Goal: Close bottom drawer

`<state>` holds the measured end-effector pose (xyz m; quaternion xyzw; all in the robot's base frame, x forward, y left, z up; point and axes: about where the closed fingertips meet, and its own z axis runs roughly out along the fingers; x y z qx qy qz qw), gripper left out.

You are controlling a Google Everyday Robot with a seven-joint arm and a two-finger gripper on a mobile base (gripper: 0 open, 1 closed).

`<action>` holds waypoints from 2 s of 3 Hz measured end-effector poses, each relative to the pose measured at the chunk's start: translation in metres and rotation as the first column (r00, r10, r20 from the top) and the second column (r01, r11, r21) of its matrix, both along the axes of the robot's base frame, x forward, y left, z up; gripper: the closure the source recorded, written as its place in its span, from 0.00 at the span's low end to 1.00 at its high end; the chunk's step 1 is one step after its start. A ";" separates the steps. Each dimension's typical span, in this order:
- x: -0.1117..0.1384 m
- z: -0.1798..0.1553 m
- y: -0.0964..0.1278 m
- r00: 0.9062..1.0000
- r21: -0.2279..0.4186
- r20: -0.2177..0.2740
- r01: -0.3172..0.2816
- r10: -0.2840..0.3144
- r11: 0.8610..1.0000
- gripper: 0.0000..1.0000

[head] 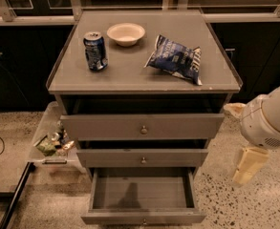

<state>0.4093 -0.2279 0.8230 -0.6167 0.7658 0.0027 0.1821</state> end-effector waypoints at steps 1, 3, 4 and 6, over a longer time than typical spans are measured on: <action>-0.009 -0.053 0.007 0.997 0.019 -0.082 0.009 -0.008 1.000 0.00; -0.033 -0.218 0.027 0.977 0.068 -0.212 0.013 0.001 0.998 0.00; -0.039 -0.273 0.029 0.976 0.091 -0.215 0.001 0.018 0.996 0.19; -0.046 -0.323 0.029 0.973 0.125 -0.227 -0.004 0.033 0.992 0.66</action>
Offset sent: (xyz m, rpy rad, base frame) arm -0.0436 0.0289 -0.2705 0.0816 0.3118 -0.0438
